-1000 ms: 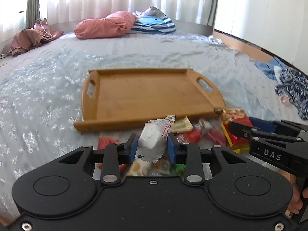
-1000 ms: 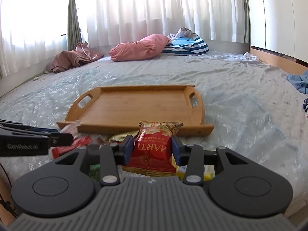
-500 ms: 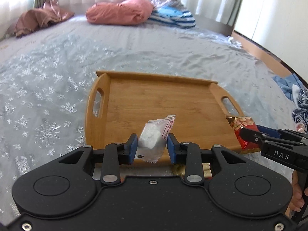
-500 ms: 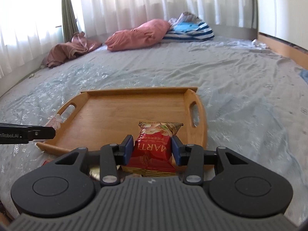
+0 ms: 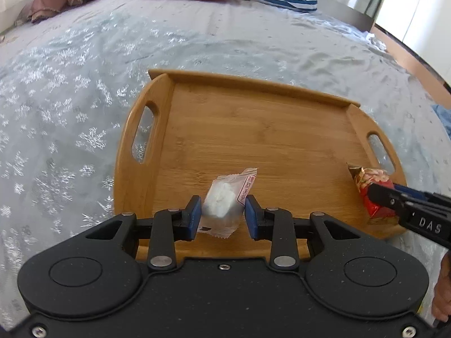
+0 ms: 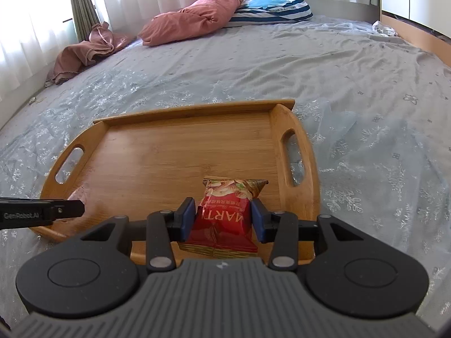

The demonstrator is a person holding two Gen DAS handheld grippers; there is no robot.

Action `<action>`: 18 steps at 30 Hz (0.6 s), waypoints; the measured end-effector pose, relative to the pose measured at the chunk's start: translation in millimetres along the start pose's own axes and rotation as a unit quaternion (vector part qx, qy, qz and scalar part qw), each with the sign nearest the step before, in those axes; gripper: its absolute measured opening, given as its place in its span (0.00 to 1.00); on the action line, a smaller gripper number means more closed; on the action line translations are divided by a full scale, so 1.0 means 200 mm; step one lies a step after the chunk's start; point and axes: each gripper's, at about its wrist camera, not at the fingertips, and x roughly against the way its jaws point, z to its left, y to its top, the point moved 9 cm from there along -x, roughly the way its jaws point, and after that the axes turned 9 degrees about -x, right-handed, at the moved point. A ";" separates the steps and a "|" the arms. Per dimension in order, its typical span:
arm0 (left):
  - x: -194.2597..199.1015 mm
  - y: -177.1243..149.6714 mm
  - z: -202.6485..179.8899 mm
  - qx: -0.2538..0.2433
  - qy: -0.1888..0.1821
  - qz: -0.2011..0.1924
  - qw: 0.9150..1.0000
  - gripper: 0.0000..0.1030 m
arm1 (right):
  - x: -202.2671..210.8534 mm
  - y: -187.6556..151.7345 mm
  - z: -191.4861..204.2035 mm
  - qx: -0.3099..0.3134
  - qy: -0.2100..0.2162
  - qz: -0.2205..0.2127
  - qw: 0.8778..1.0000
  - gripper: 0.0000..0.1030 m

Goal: Organize snacks
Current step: 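Carry both snacks onto the wooden tray and open both tools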

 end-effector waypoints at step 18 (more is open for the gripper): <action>-0.08 0.01 -0.03 -0.018 0.006 -0.004 1.000 0.33 | -0.07 -0.01 -0.01 0.000 0.012 -0.011 1.000 0.48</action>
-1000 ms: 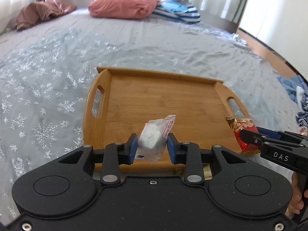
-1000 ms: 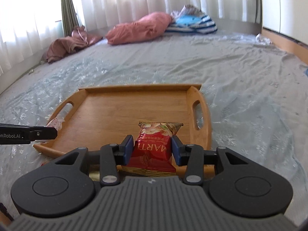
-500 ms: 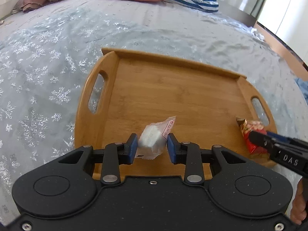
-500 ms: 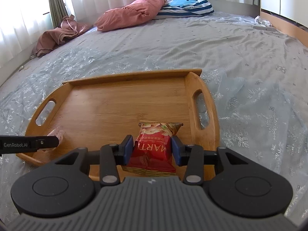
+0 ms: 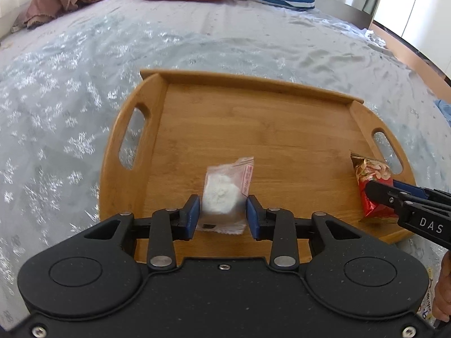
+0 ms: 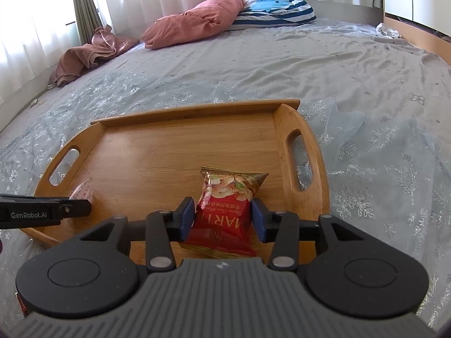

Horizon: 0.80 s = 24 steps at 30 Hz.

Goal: Organize snacks
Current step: 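Carry both snacks onto the wooden tray and open both tools, then move the right tool to the yellow Ameria pack and grasp it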

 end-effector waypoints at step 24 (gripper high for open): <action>0.37 -0.14 0.01 -0.042 -0.017 -0.081 0.996 0.93 | 0.29 -0.07 0.04 0.048 0.033 -0.065 0.996 1.00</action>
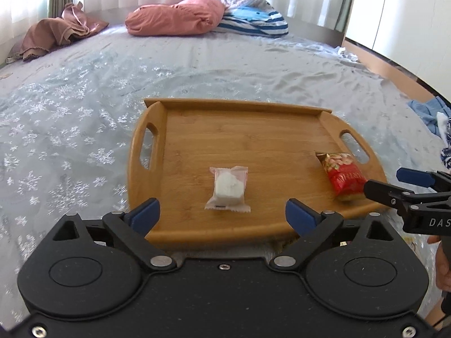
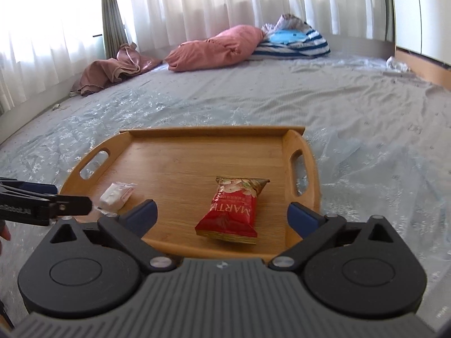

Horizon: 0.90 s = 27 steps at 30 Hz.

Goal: Organize snacks
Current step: 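Move the right tool to the yellow Ameria pack and grasp it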

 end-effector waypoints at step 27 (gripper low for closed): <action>0.39 -0.47 -0.08 -0.043 -0.006 -0.026 0.999 0.97 | 0.50 -0.35 -0.18 -0.004 -0.036 -0.054 0.998 1.00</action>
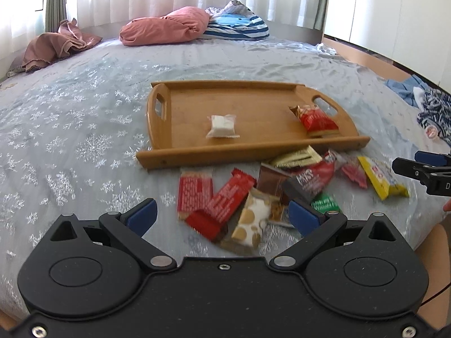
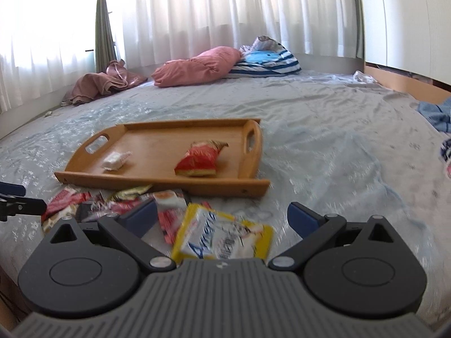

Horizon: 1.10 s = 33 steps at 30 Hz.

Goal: Organize snacks
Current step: 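Move the right tool to the yellow Ameria pack and grasp it, then grasp the beige spotted bar with the left tool while the right tool lifts the Ameria pack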

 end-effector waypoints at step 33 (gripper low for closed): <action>-0.04 -0.07 -0.17 -0.010 -0.031 0.013 0.999 0.26 | -0.09 -0.16 0.02 -0.061 0.011 0.033 0.998 0.92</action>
